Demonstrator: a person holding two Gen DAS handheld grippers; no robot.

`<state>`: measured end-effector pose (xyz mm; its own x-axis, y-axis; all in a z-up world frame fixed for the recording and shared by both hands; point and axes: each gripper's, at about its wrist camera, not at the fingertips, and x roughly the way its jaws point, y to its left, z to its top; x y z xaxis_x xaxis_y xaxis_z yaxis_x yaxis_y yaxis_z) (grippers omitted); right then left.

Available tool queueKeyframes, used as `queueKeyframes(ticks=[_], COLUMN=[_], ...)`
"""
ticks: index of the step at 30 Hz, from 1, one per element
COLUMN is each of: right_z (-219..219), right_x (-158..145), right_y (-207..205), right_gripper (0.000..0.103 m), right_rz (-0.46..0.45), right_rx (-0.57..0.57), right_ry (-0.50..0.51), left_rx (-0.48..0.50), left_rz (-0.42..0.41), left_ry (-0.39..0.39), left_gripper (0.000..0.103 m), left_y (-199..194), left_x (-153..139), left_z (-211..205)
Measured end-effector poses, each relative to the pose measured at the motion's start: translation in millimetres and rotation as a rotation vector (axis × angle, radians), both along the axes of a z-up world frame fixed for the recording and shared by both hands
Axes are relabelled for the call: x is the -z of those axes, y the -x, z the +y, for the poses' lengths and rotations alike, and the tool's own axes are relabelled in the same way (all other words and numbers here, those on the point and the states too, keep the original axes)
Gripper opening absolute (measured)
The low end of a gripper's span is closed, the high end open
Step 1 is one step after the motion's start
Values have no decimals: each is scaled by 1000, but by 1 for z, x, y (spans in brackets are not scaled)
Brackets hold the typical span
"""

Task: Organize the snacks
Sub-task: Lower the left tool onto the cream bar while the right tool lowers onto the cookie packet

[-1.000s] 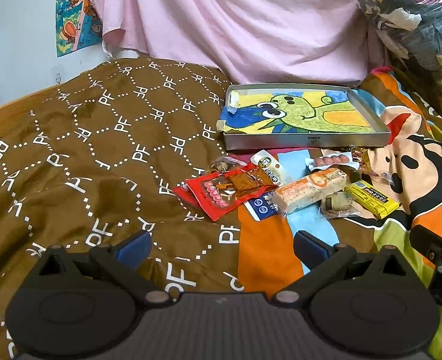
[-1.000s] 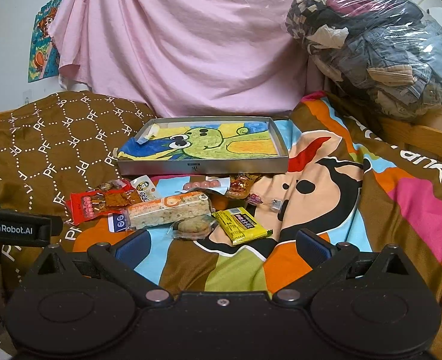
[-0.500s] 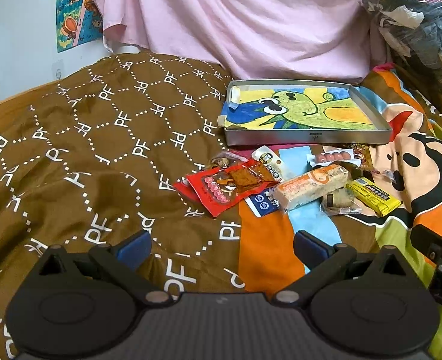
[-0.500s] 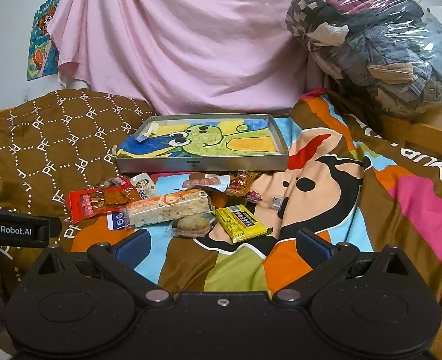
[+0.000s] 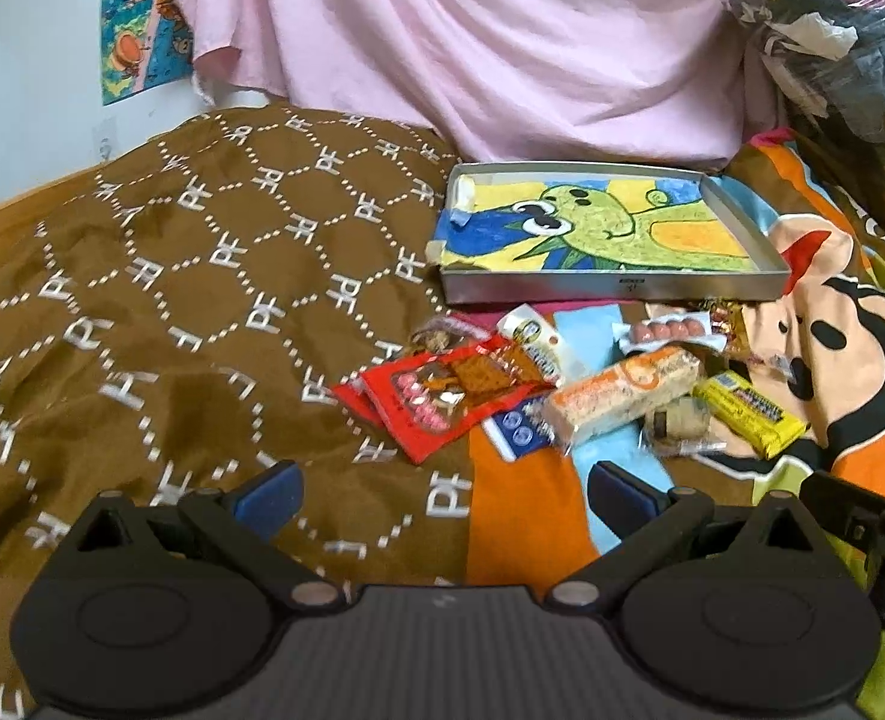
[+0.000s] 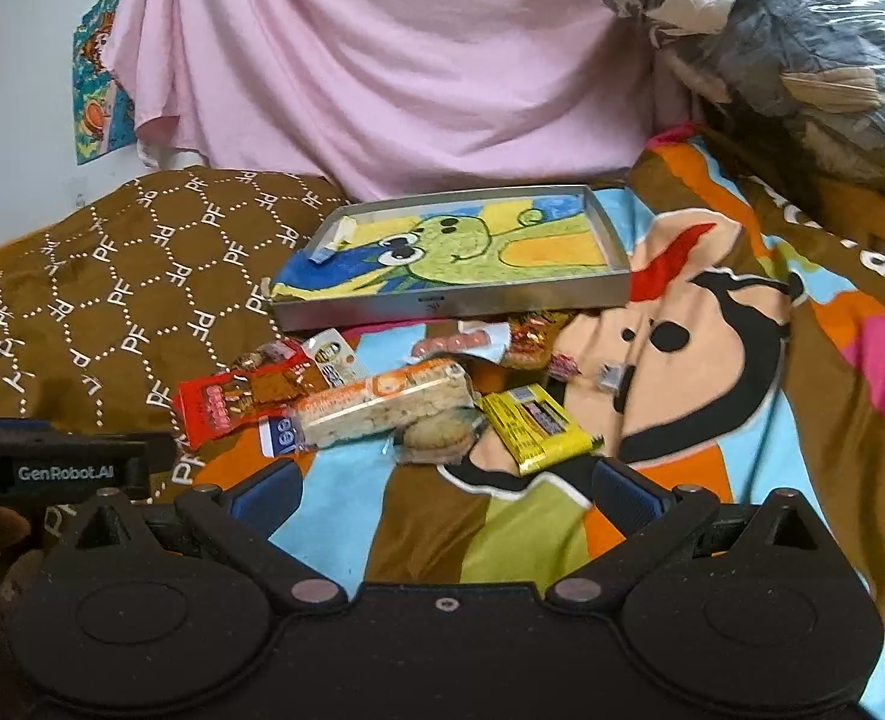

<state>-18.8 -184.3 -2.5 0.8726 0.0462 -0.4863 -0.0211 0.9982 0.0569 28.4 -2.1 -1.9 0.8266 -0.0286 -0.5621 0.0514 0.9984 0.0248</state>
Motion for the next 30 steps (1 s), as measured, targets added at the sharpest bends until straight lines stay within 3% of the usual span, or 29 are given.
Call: queueKeyframes(ticks=[7,14,19,24,30], right_z=[-13,-14,-3,4,13], right_x=[3,28,46,62,71], right_y=[-39,-89,-120,-142,-151], right_gripper=[102,102,102,93,88], right_rz=[29,69,108,176,176], right_rx=[-68,-135,-199,-224,-246], right_ry=[89,174,230,243,286], left_rx=[83,196,344,495,593], left_rz=[-4,19,45,96,146], left_ry=[-20,-52,-74,-83,-92], left_gripper=[103,103,103,102,91], left_y=[-42,-91,-120,-145,-163], left_x=[-3,12,26,38,45], left_z=[-12,-31,-46,-56,-60])
